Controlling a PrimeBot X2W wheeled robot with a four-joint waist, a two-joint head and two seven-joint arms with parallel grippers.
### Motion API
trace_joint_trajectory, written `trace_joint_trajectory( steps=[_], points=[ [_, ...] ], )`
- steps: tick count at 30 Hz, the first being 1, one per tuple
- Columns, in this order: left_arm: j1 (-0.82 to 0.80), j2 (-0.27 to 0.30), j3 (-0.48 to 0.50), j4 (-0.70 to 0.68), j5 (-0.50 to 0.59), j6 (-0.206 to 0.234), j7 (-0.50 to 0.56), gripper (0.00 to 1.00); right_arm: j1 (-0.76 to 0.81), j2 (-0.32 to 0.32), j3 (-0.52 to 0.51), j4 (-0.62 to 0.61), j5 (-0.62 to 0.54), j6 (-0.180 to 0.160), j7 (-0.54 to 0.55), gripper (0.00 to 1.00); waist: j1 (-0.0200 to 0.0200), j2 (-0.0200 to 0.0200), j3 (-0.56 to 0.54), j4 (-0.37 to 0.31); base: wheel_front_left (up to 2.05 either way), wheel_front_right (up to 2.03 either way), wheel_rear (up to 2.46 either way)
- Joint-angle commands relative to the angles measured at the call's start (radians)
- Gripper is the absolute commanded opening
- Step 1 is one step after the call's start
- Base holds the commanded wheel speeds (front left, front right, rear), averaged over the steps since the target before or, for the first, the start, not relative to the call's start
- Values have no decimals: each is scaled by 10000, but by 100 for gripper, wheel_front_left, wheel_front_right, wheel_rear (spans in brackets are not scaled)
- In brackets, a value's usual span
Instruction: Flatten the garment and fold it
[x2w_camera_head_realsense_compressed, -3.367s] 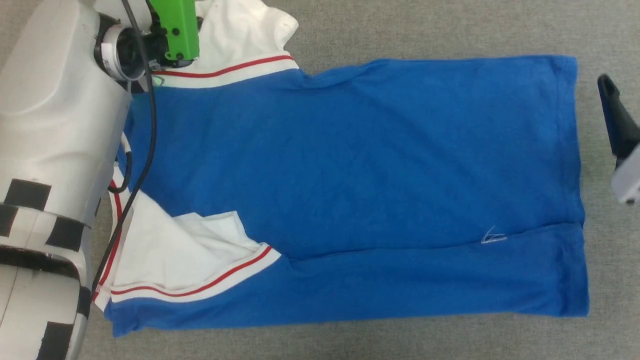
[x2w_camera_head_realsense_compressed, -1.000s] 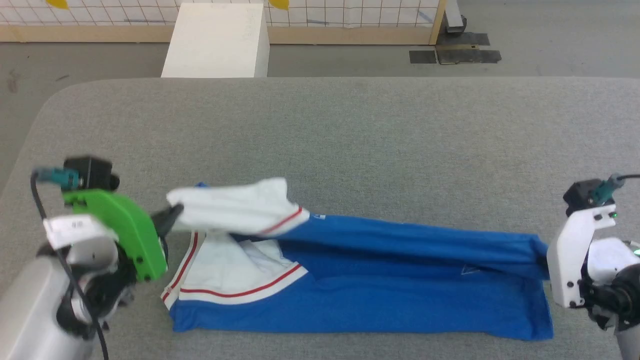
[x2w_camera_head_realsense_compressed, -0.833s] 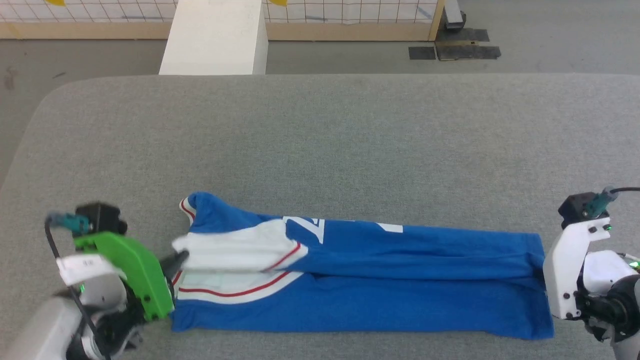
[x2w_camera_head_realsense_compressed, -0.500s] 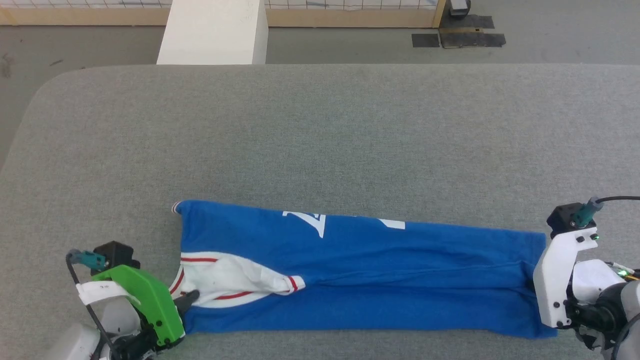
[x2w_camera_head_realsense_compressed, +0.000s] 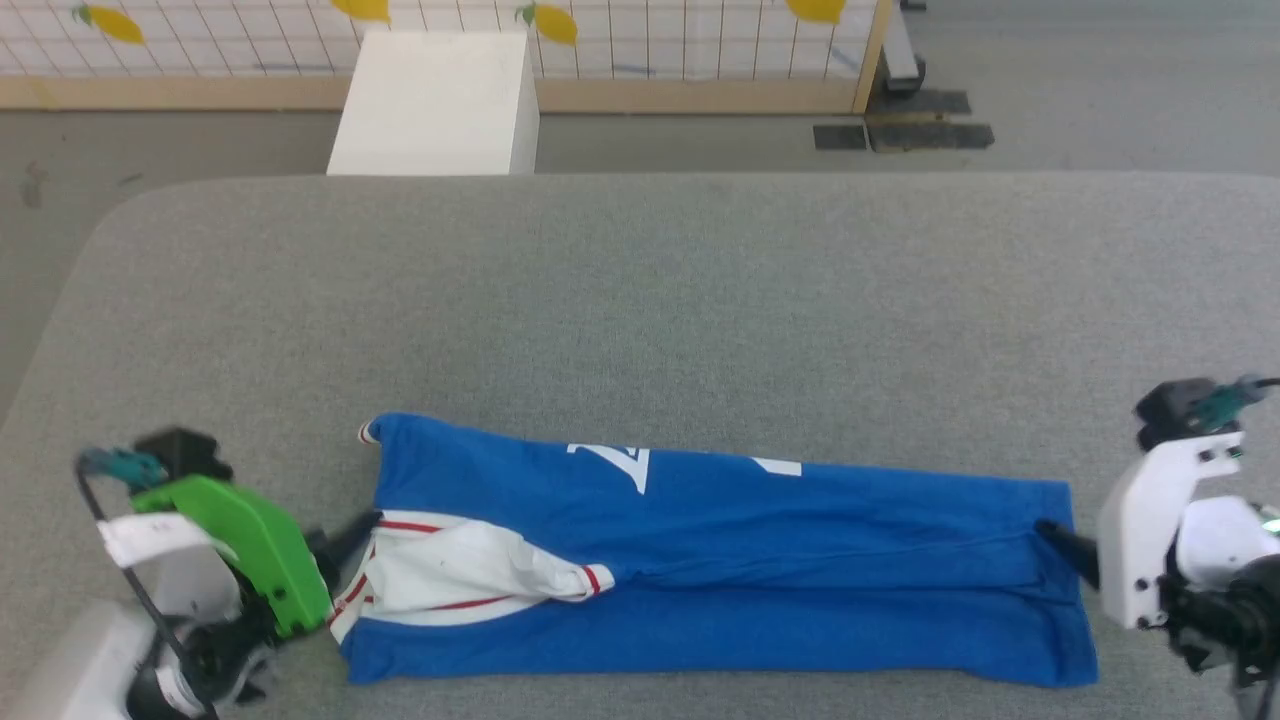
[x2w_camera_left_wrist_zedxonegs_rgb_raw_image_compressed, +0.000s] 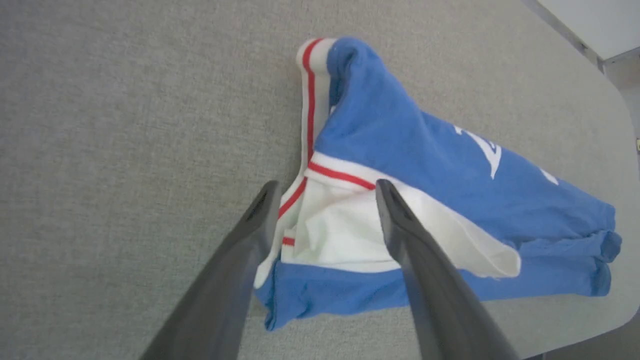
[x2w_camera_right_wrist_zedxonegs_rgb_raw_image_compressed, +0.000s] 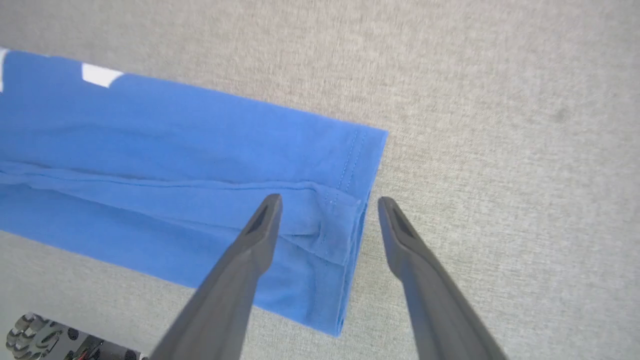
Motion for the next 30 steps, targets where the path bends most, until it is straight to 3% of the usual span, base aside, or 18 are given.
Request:
trace_joint_trajectory(
  steps=[1,6,18,22,30],
  points=[
    [-309,129,171,-224,124,94,-154,100,170,-41,-198,-248,151,-13,-22,100,1,0,-280,-20,0,0,0],
    [-639,185,822,-882,675,-29,-1605,100,229,69,-963,-947,267,-13,-134,100,1,0,-442,-72,0,0,0],
    [-625,-443,1173,-213,3323,-843,-7093,100,539,249,-2065,-868,111,-13,-508,100,1,0,75,-22,0,0,0],
    [-572,-779,1174,159,3797,-966,-7783,100,605,133,-2085,-569,219,-13,-622,100,1,0,423,50,0,0,0],
    [-542,-1206,1110,639,4429,-1332,-7975,100,728,-332,-1525,162,697,-13,-449,100,1,0,998,225,0,0,0]
  ],
)
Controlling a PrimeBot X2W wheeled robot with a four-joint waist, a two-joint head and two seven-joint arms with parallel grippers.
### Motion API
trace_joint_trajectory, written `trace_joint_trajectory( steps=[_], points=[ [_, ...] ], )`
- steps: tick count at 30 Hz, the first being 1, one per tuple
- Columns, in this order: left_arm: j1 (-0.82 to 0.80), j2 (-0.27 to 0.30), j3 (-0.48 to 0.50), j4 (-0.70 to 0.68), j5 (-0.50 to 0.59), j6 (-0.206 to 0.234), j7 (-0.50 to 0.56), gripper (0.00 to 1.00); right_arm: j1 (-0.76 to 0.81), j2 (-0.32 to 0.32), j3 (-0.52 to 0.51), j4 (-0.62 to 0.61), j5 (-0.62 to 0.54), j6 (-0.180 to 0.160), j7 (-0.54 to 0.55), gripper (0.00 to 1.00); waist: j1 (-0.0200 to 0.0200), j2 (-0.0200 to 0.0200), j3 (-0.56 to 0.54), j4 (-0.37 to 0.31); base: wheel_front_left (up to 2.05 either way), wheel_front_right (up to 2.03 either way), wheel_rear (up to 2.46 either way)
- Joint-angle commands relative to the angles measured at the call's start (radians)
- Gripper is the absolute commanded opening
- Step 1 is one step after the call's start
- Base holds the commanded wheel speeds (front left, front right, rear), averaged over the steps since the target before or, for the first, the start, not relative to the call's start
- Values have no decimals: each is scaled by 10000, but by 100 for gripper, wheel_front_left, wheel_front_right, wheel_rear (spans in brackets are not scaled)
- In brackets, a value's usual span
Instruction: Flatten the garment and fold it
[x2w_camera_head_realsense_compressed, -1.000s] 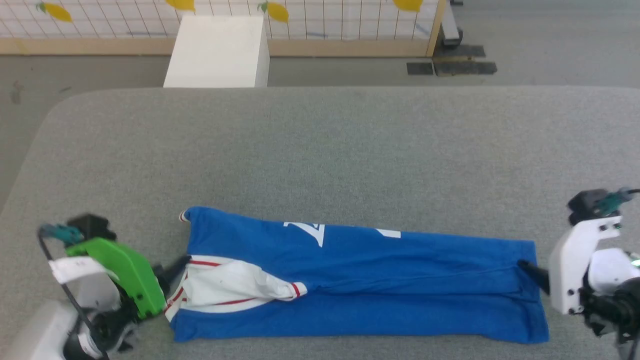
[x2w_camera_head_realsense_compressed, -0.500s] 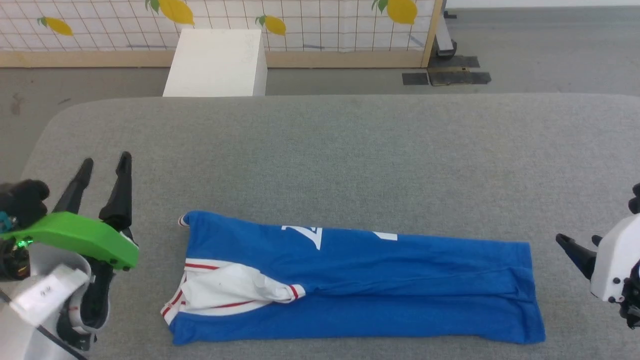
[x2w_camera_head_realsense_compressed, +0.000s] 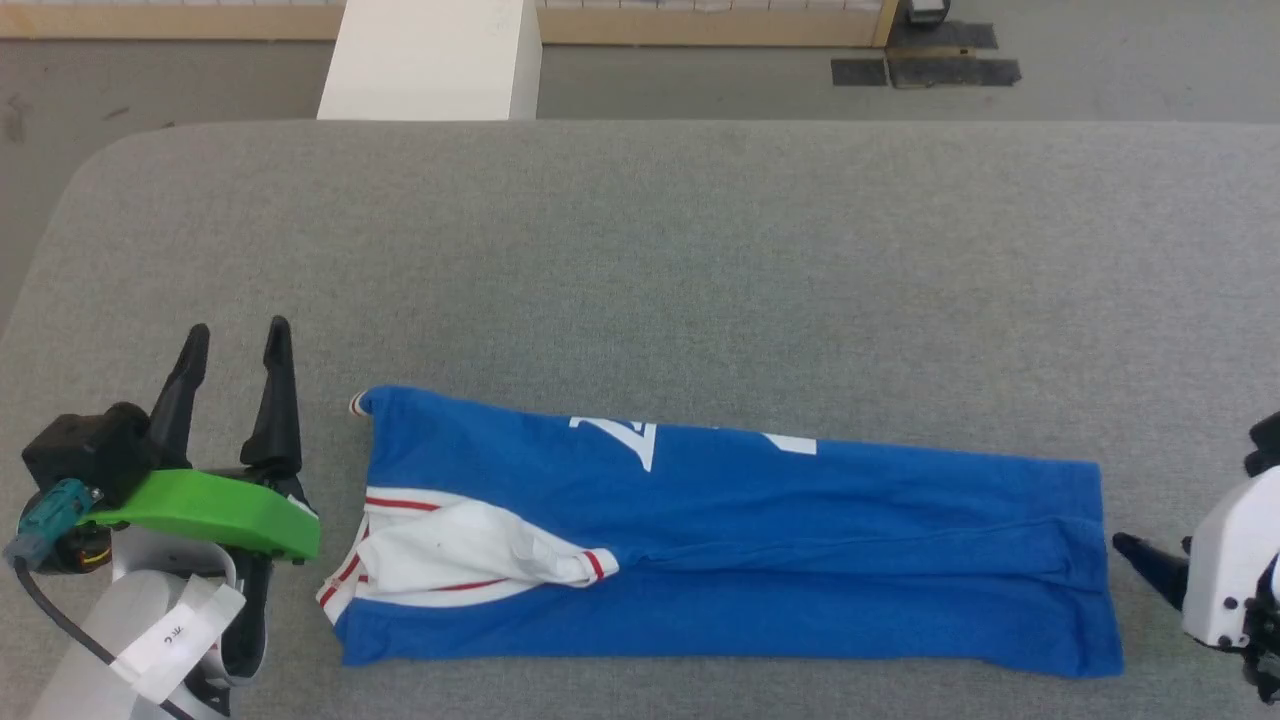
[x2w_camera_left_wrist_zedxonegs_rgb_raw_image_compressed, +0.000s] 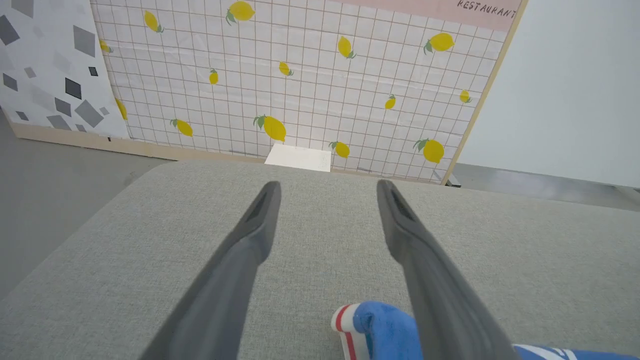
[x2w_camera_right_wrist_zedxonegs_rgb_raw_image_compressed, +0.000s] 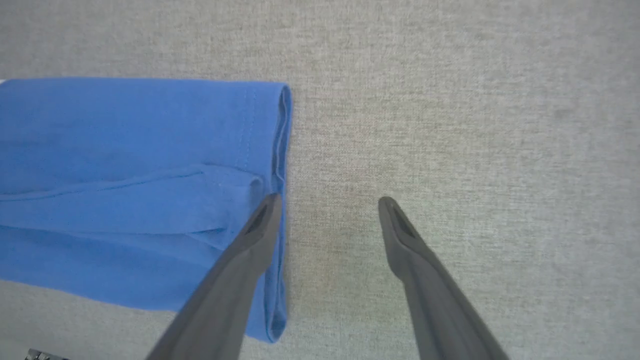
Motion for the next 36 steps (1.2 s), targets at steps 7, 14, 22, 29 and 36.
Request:
trace_joint_trajectory(
  steps=[7,14,22,29,36],
  points=[
    [-42,-195,162,175,190,-225,-83,100,-147,-82,991,355,658,-13,43,100,0,-1,417,150,0,0,0],
    [73,-360,316,139,307,-336,-87,100,-509,65,2048,645,1227,-13,85,100,0,-1,480,143,0,0,0],
    [173,-516,523,133,404,-482,-88,100,-844,-4,2863,928,1677,-13,97,100,0,-1,457,161,0,0,0],
    [261,-610,650,162,446,-572,-89,100,-858,-211,2900,1289,1667,-13,496,0,0,-1,425,164,0,0,0],
    [372,-663,762,167,510,-645,-89,100,-932,-206,2522,1242,1522,-13,571,0,0,-1,377,105,0,0,0]
  ],
)
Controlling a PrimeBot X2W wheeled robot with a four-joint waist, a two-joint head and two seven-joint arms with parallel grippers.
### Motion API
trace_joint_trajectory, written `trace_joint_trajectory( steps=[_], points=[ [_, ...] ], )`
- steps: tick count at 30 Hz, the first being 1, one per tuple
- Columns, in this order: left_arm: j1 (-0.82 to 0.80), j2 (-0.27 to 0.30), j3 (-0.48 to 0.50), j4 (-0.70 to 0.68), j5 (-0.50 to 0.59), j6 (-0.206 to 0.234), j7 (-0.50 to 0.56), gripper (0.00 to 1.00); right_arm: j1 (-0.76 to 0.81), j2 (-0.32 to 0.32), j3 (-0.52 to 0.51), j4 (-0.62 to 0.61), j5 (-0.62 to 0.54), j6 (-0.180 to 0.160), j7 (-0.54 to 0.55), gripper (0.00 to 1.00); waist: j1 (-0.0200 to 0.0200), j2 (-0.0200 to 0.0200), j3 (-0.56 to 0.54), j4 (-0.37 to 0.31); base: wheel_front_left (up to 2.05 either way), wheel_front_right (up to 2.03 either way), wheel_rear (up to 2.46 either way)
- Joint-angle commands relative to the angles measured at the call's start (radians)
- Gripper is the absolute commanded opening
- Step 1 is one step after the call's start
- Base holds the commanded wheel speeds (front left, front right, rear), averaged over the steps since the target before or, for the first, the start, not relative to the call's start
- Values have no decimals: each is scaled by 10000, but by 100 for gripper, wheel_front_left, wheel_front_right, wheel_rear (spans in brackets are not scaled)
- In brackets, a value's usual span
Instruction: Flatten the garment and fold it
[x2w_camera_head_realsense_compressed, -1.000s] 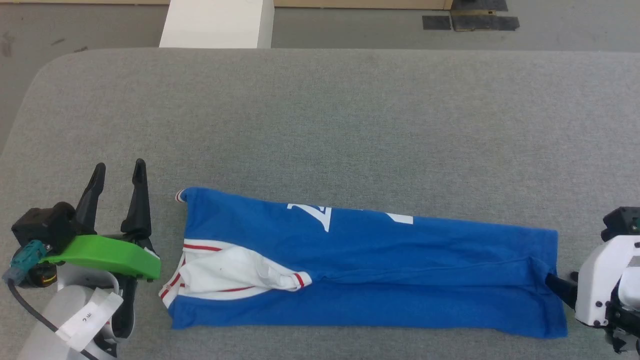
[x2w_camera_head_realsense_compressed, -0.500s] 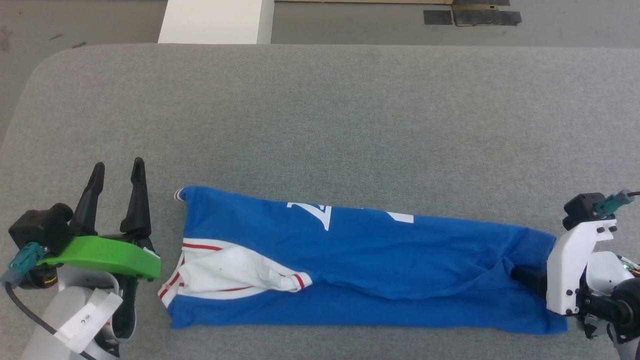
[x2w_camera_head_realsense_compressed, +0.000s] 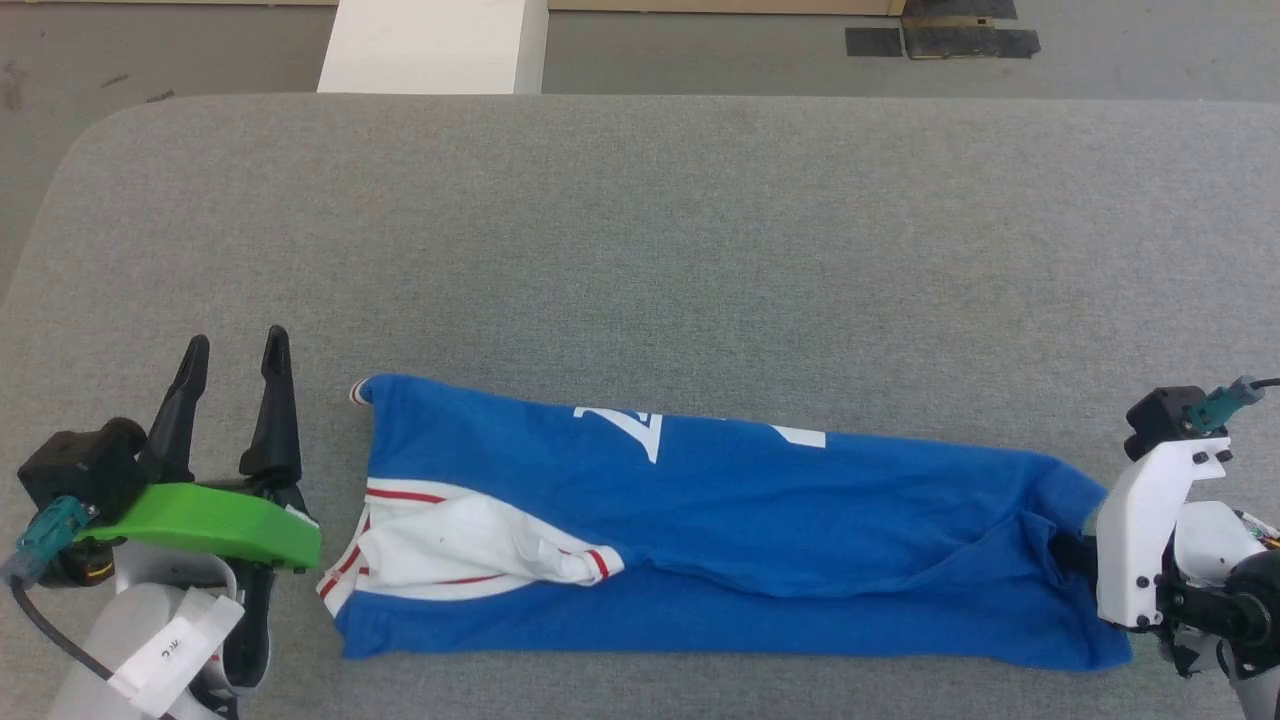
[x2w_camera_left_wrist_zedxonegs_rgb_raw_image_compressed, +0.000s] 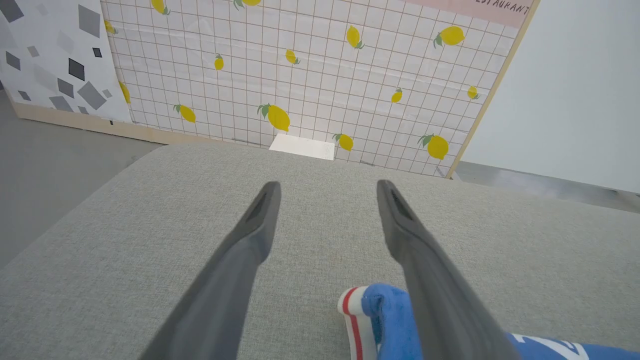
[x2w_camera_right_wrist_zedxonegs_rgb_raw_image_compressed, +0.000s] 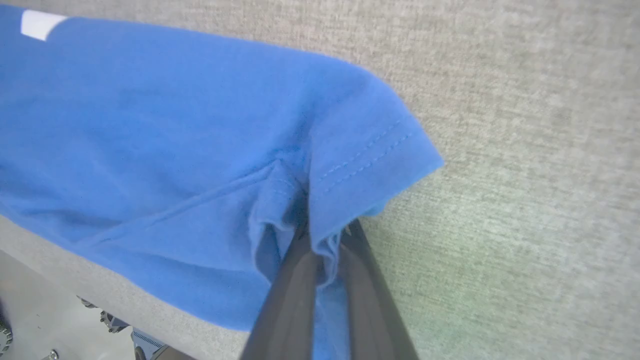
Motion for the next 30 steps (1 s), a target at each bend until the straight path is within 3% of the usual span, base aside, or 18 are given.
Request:
trace_joint_trajectory(
  steps=[1,8,17,23,28,30],
  points=[
    [135,-69,60,-16,45,-47,-75,100,142,119,18,140,-86,-11,104,0,0,-1,-13,-14,0,0,0],
    [190,-135,125,-19,100,-79,-76,100,101,-152,-656,128,-373,-11,209,0,0,-1,-52,-28,0,0,0],
    [227,-153,179,-60,99,-102,-76,100,86,-596,-2507,432,-1515,-11,556,0,0,-1,-10,10,0,0,0],
    [168,-168,192,-81,88,-135,-76,100,-126,-487,-3610,524,-2272,-11,823,0,0,-1,60,51,0,0,0],
    [207,-189,236,-61,72,-142,-76,100,-168,-368,-3731,230,-2664,-11,1233,0,0,-1,15,21,0,0,0],
    [318,-221,245,-31,76,-139,-76,100,-107,-466,-3329,-356,-2751,-11,1973,0,0,-1,-178,-40,0,0,0]
  ],
)
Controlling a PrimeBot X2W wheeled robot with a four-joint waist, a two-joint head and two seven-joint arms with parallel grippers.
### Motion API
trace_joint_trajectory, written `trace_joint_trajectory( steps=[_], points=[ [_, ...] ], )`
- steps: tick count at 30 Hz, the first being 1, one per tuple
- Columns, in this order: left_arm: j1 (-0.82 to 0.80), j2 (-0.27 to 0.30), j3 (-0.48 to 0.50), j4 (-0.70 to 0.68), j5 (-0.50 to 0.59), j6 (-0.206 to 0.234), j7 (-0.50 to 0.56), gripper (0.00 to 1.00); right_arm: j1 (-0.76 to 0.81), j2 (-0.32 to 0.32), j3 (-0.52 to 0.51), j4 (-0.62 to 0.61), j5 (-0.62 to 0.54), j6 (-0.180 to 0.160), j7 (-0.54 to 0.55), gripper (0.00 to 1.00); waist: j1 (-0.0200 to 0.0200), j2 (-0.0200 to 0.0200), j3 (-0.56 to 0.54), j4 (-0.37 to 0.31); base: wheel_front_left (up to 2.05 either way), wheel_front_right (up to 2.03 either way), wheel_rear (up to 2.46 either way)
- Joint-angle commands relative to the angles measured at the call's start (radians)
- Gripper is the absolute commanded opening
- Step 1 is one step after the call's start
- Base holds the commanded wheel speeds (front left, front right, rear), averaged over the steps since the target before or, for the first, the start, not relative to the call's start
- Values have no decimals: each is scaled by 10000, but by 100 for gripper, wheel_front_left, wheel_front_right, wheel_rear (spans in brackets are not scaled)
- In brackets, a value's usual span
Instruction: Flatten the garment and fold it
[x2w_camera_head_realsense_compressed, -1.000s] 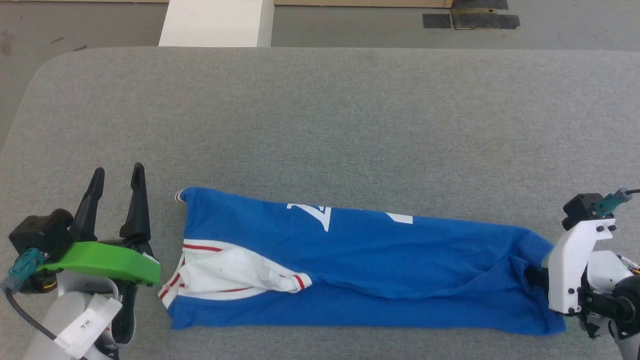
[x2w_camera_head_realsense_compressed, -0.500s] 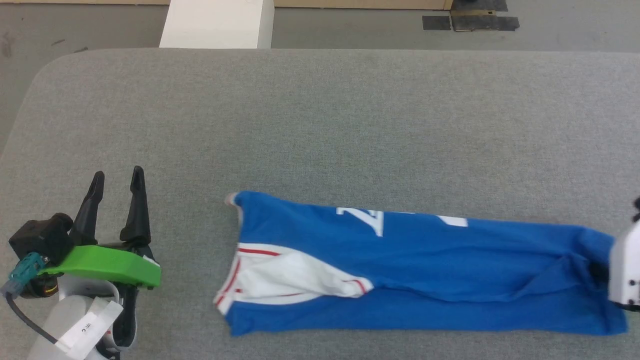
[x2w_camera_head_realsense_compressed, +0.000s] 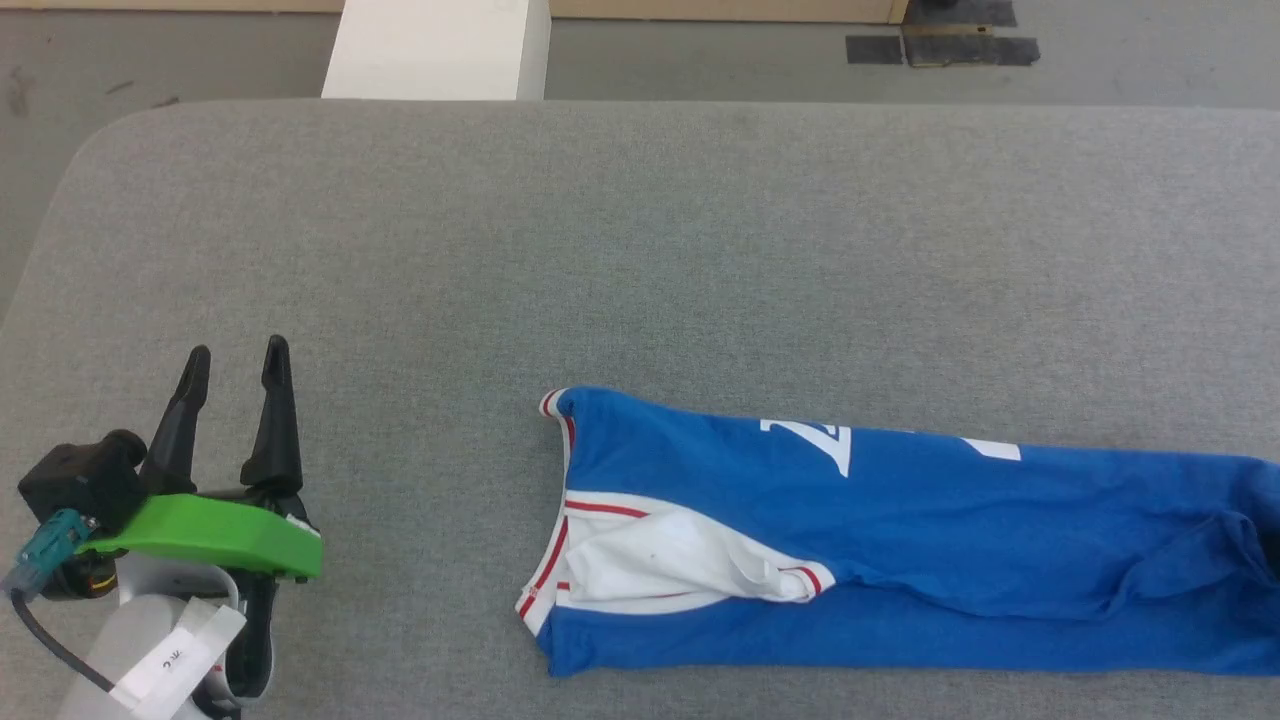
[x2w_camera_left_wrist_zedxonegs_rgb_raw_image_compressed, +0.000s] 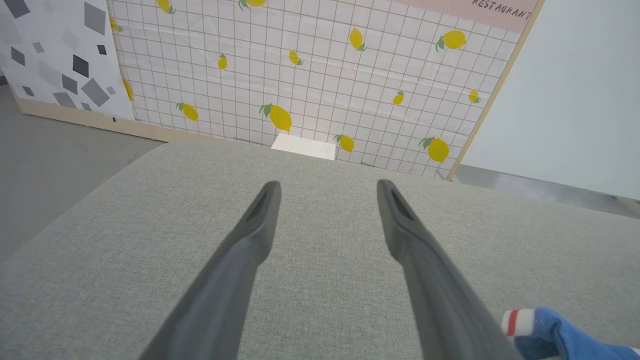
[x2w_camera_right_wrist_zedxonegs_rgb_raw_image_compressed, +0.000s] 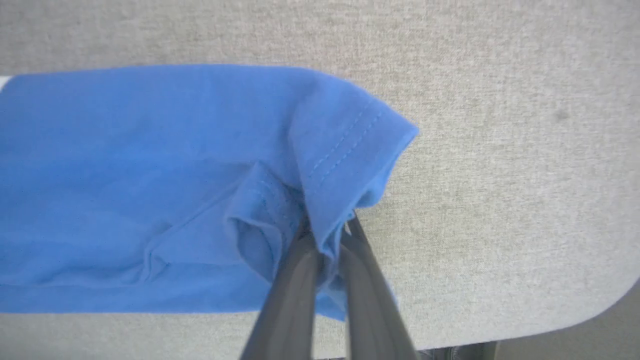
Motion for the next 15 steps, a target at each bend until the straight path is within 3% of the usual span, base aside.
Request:
trace_joint_trajectory(
  steps=[1,8,15],
  points=[
    [159,-23,41,19,16,-27,-47,100,-70,-111,219,-296,-42,-17,354,0,0,-1,-137,-64,0,0,0],
    [451,27,43,-35,-29,35,-9,100,-97,-443,1600,-2434,552,-17,2817,0,0,-1,-573,-222,0,0,0],
    [568,7,-19,-115,-76,80,25,100,-457,19,2938,-3831,1565,-17,3677,0,0,-1,-752,-212,0,0,0]
  ],
)
